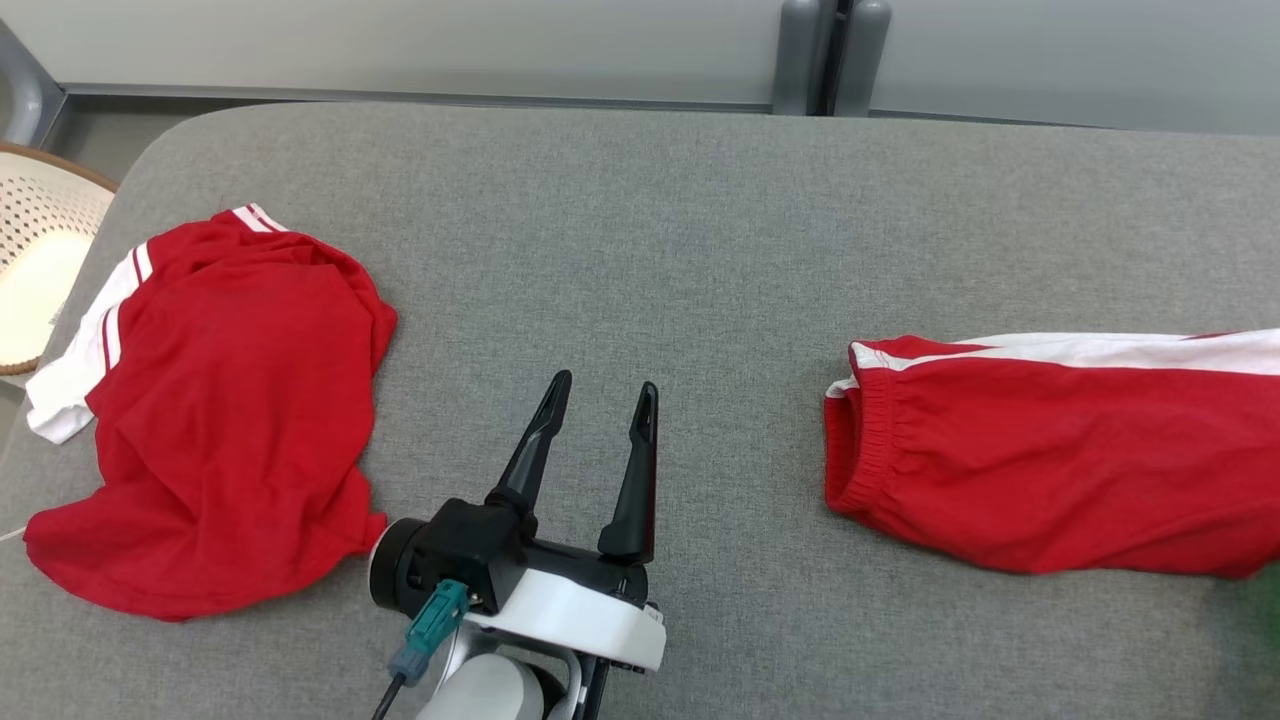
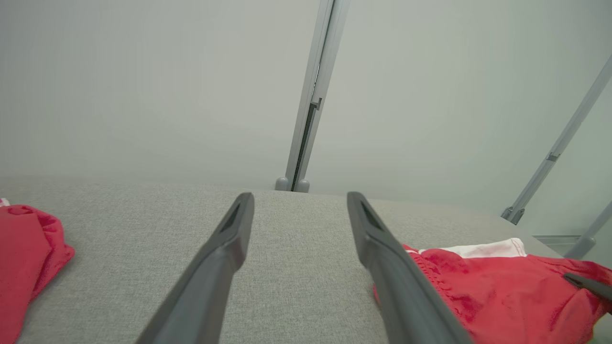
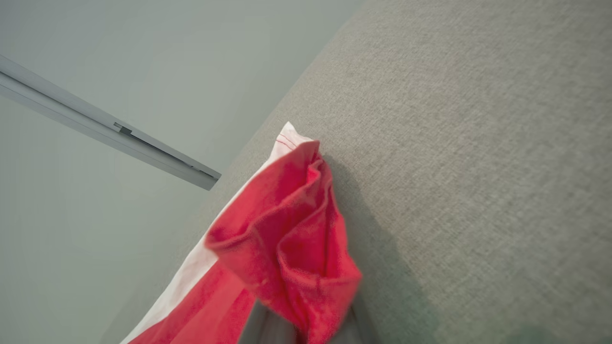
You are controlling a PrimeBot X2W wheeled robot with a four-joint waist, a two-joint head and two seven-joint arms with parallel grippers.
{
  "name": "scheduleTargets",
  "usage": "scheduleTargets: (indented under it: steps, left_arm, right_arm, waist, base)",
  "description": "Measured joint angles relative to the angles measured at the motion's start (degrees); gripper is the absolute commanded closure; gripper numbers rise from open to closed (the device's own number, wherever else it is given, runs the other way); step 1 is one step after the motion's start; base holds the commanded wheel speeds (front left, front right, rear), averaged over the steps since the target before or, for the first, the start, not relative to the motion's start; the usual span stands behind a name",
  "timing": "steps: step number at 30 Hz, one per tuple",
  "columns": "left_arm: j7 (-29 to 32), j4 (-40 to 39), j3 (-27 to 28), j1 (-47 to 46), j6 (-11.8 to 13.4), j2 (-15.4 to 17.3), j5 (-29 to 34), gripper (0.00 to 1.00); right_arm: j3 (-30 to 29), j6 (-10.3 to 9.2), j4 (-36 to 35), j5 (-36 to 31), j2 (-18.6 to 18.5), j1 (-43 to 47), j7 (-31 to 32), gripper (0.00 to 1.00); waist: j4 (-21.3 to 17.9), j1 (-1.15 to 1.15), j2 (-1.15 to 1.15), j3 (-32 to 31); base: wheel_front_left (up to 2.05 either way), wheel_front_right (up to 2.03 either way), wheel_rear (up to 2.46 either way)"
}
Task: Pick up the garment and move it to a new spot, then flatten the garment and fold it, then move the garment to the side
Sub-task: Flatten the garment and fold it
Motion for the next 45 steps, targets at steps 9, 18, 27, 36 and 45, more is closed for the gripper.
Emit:
scheduleTargets:
  steps: [9,18,27,36,45]
  left_arm:
    - [0.0,1.9,1.4,2.3,-2.0,0.1,0.0,0.0]
    - [0.0,2.6,3.7,4.6,-3.5,0.0,0.3,0.0]
    - [0.0,3.0,4.8,6.9,-4.9,0.0,0.2,0.0]
    - [0.0,3.1,4.9,7.9,-5.0,0.0,0.2,0.0]
    - [0.0,2.7,4.8,8.2,-4.8,0.0,0.0,0.0]
  right_arm:
    - [4.7,0.0,-4.3,-0.8,3.7,-1.1,-2.7,1.0]
    - [12.0,0.0,-16.3,2.1,4.7,1.0,-3.0,1.0]
    - [20.7,0.0,-21.0,1.6,4.2,3.4,-2.3,1.0]
    - [27.6,0.0,-18.6,1.0,4.5,3.3,-2.5,1.0]
    - [36.4,0.0,-15.8,-0.6,4.5,3.3,-0.6,0.0]
  waist:
    - [-0.4,0.0,0.0,-3.8]
    - [2.0,0.0,0.0,-6.7]
    - [5.5,0.0,0.0,-8.4]
    - [8.6,0.0,0.0,-8.5]
    - [10.0,0.0,0.0,-7.8]
  base:
    - [0.0,0.0,0.0]
    - [0.0,0.0,0.0]
    - [0.0,0.0,0.0]
    - [0.0,0.0,0.0]
    - [0.0,0.0,0.0]
